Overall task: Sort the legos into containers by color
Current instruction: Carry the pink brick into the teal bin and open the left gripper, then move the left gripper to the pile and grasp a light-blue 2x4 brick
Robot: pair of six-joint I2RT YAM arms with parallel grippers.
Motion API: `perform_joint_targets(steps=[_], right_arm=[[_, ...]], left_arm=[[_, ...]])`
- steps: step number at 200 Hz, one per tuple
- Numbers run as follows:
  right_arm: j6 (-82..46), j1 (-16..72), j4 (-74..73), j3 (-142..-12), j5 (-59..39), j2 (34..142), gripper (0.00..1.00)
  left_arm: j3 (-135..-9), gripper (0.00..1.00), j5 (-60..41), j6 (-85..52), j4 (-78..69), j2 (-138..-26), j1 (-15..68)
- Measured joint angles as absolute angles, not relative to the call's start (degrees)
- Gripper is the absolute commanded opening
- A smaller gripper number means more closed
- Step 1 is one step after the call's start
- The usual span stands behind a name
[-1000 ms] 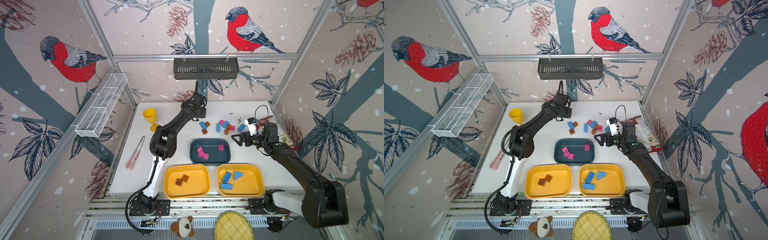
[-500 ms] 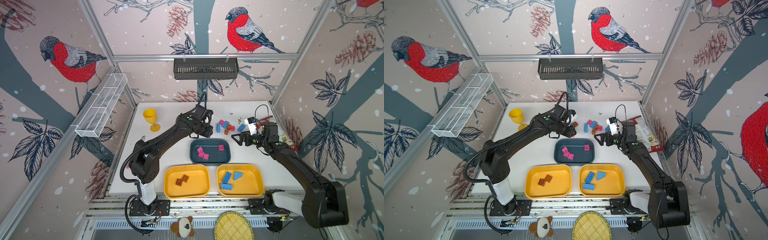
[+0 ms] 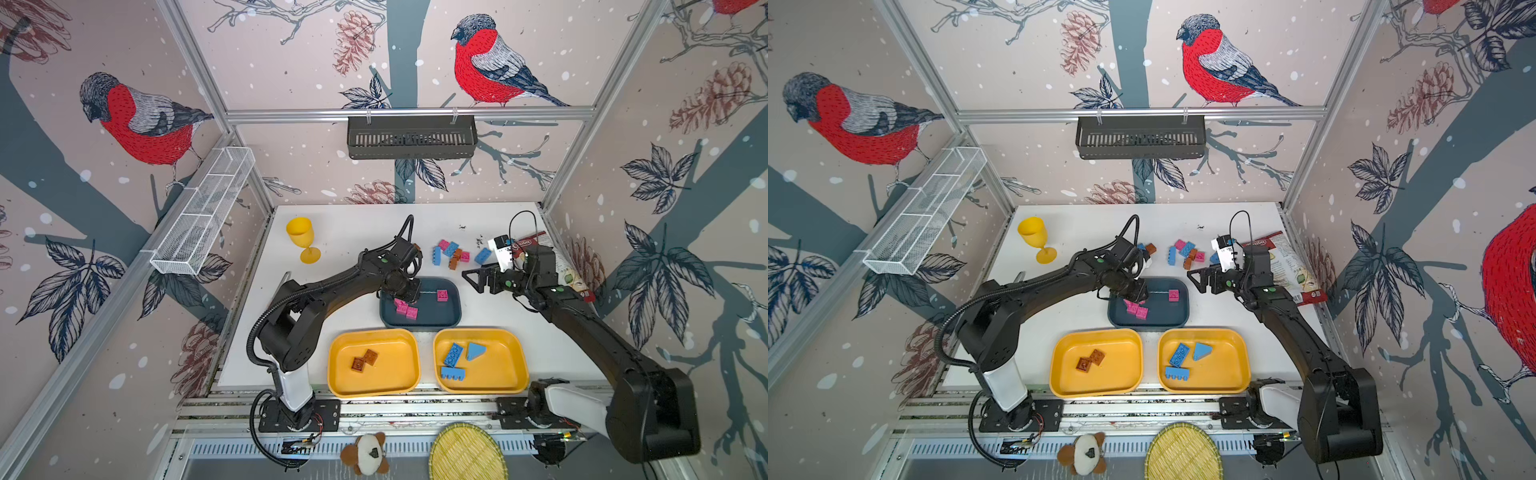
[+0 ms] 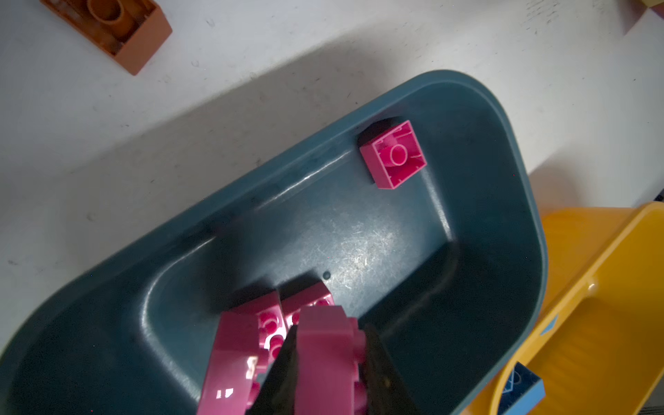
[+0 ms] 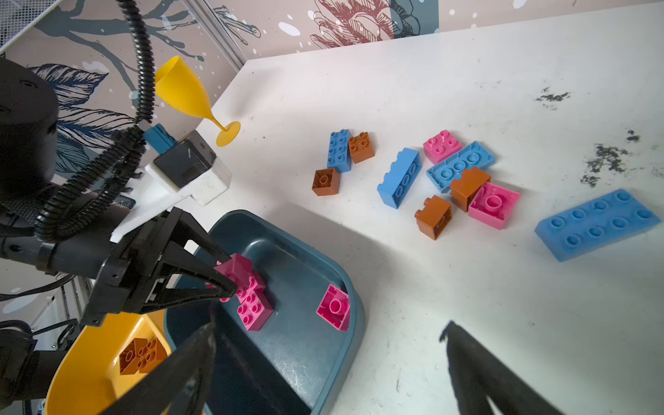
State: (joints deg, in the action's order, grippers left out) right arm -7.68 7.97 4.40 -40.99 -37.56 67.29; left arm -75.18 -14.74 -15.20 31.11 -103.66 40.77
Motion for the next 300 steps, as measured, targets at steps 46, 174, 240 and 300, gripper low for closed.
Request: perform_joint_targets(steps=[46, 174, 240, 300], right_arm=[[-7.7, 8.1, 4.5, -40.5, -37.3, 66.9, 1.0], [-7.7, 8.1, 4.4, -40.2, -37.3, 67.4, 1.0], [-7.7, 8.1, 4.1, -40.8, -37.3, 67.6, 0.99], [-7.7, 7.9, 3.9, -40.8, -37.3, 67.6, 1.0]], left_arm=[[-75.2, 0.33, -11.6, -15.0, 32.0, -105.8, 40.0], [-83.0, 0.69, -8.9, -14.6, 33.6, -106.3, 36.6], [-97.1, 0.71, -7.1, -16.3, 33.6, -116.1, 30.8], [-106.8, 0.7, -5.8, -22.5, 32.2, -127.6, 28.9]])
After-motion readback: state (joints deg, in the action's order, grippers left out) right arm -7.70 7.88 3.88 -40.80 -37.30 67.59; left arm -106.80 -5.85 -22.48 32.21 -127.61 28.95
